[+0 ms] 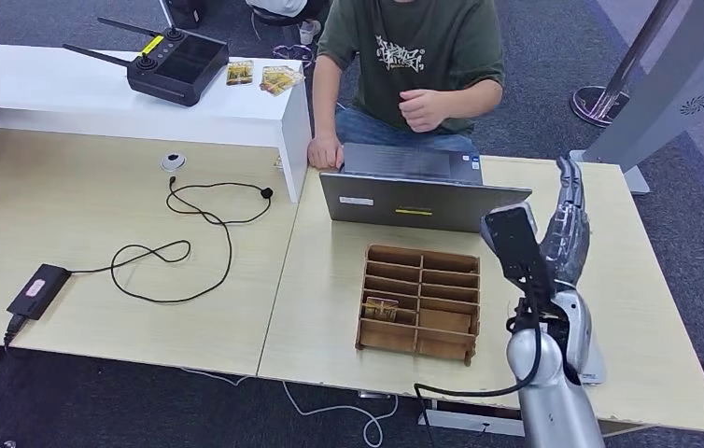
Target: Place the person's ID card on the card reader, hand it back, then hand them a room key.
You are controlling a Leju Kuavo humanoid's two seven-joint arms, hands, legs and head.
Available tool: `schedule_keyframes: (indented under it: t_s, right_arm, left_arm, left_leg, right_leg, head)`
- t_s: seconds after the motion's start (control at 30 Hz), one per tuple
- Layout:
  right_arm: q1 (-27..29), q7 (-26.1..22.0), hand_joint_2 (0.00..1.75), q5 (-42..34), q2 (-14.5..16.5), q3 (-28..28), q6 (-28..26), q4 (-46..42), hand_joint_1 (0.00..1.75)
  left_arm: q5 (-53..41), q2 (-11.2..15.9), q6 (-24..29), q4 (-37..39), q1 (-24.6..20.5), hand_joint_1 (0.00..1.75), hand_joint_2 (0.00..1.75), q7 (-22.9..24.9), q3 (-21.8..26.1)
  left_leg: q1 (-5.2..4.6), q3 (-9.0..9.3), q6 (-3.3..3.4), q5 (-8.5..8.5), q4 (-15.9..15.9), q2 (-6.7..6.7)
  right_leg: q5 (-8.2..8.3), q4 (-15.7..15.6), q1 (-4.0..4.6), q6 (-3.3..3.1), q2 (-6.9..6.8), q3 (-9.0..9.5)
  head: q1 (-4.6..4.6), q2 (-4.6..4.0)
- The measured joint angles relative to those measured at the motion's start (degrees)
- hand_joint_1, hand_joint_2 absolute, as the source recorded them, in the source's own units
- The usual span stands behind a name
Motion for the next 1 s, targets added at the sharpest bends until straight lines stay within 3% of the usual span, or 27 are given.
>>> schedule_keyframes:
  t_s: [0.5,1.0]
  right_arm:
    - [21.24,3.06,1.75,9.4,1.25,-0.02,0.27,-18.95,0.0]
    - [29.25,5.61,1.75,12.82,4.95,-1.7,0.42,-27.94,0.0]
  left_arm:
    - [0.1,-0.61,0.3,-0.03,0.08,0.0,0.0,-0.02,1.09]
    - [0.26,-1.21,0.59,-0.28,-0.02,0.0,0.0,-0.09,1.42]
  left_leg:
    - [0.0,-0.02,0.0,-0.04,-0.01,0.02]
    - [0.0,0.0,0.0,-0.04,-0.01,0.07]
  right_leg:
    - [-0.08,0.0,0.0,-0.02,-0.01,-0.02]
    - [-0.08,0.0,0.0,-0.02,0.01,-0.02]
  head:
    - [0.0,0.0]
    - [0.0,-0.01]
